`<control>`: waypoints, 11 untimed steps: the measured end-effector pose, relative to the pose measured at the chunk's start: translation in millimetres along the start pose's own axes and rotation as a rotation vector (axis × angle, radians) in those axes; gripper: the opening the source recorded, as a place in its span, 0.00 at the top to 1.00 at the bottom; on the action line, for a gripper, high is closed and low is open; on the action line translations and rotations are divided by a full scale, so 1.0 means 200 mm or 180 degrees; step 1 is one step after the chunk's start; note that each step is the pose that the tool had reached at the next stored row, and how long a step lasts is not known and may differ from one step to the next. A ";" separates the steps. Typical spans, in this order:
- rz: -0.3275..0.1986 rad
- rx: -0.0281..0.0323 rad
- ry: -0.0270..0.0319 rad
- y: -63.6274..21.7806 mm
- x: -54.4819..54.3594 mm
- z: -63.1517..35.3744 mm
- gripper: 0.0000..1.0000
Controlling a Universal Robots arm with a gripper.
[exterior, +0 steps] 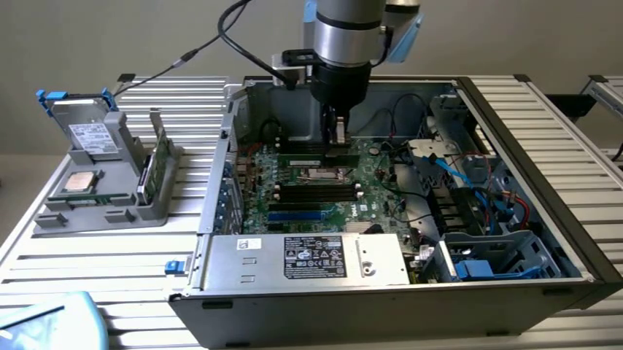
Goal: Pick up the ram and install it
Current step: 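Insert the ram into the slot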
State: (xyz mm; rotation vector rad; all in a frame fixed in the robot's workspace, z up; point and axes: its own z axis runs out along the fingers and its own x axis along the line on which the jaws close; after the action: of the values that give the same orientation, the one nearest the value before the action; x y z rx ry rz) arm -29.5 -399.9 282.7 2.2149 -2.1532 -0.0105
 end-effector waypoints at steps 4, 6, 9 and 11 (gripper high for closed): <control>0.0003 0.0000 0.0000 -0.002 0.00 0.036 0.86; 0.0004 0.0000 0.0000 -0.004 0.00 0.054 0.86; 0.0003 0.0000 -0.0001 -0.025 0.00 0.081 0.86; 0.0004 0.0000 0.0000 -0.037 0.00 0.098 0.86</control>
State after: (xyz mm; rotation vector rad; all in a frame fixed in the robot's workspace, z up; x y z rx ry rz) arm -23.0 -399.9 262.7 2.2137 -2.1544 -0.0105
